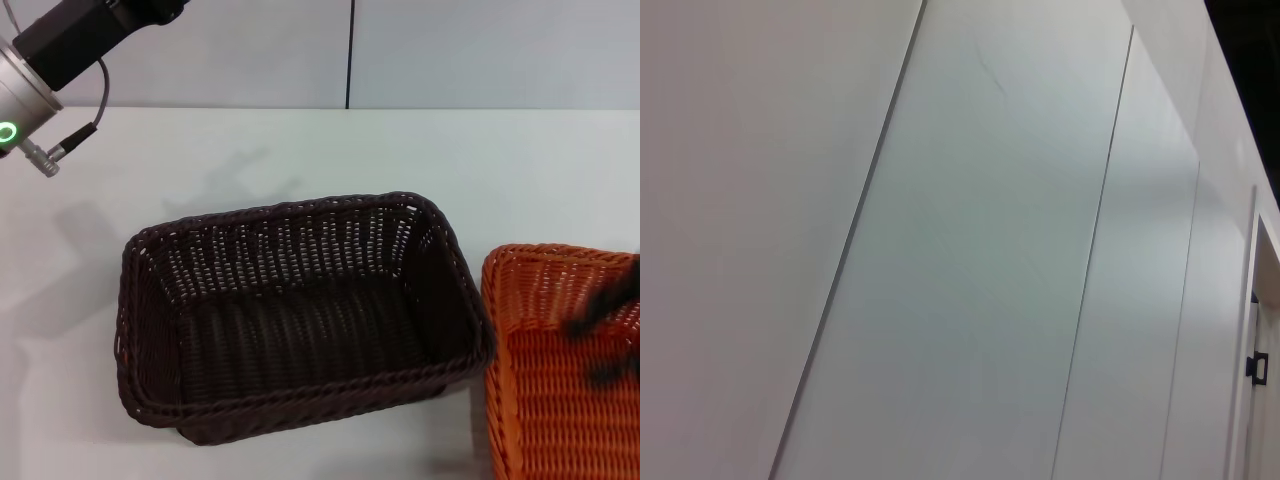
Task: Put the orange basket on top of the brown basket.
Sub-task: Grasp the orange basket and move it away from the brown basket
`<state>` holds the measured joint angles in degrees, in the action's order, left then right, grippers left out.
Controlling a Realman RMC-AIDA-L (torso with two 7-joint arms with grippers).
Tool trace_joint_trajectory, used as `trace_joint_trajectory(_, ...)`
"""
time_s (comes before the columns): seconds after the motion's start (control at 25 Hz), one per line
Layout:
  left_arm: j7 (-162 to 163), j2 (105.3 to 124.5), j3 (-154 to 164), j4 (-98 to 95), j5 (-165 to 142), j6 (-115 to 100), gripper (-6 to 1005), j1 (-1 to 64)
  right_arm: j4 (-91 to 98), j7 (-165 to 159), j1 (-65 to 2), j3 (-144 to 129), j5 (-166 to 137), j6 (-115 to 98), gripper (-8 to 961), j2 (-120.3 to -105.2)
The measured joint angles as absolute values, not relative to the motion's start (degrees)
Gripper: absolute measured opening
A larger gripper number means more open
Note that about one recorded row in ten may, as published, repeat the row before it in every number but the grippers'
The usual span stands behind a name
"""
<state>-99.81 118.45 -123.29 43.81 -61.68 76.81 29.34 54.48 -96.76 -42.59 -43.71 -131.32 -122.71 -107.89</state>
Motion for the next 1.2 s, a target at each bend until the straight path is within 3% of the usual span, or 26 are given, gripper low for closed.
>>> trace_joint_trajectory(0.08, -99.82, 118.39, -123.3, 43.88, -61.64, 76.83, 852, 29.36, 54.79, -96.92, -43.2, -38.24, -131.09, -117.59, 488, -104.85)
trace_joint_trajectory(0.12, -99.82, 118.39, -123.3, 43.88, -61.64, 76.83, 851, 29.36, 54.79, -96.92, -43.2, -38.24, -131.09, -117.59, 485, -104.85)
trace_joint_trajectory(0.16, -99.83, 118.37, -123.36, 43.9, -61.63, 76.87, 851, 29.52, 54.73, -96.91, -43.87, -37.26, -131.16, -114.3, 482, -103.91)
trace_joint_trajectory(0.32, -99.84, 118.36, -123.31, 43.86, -61.62, 76.89, 849, 29.95, 54.9, -96.89, -45.0, -37.85, -132.89, -110.78, 471, -103.65)
trace_joint_trajectory(0.6, -99.84, 118.3, -122.69, 42.92, -61.6, 76.91, 846, 30.06, 54.65, -96.29, -45.44, -42.65, -139.22, -104.17, 451, -105.03)
trace_joint_trajectory(0.96, -99.89, 118.27, -123.16, 41.75, -61.6, 76.85, 842, 29.65, 52.03, -96.43, -45.46, -45.44, -148.22, -96.59, 425, -108.3)
trace_joint_trajectory(1.2, -99.93, 118.27, -123.13, 41.14, -61.61, 76.67, 840, 29.85, 48.34, -96.36, -45.82, -45.57, -149.97, -92.54, 408, -108.94)
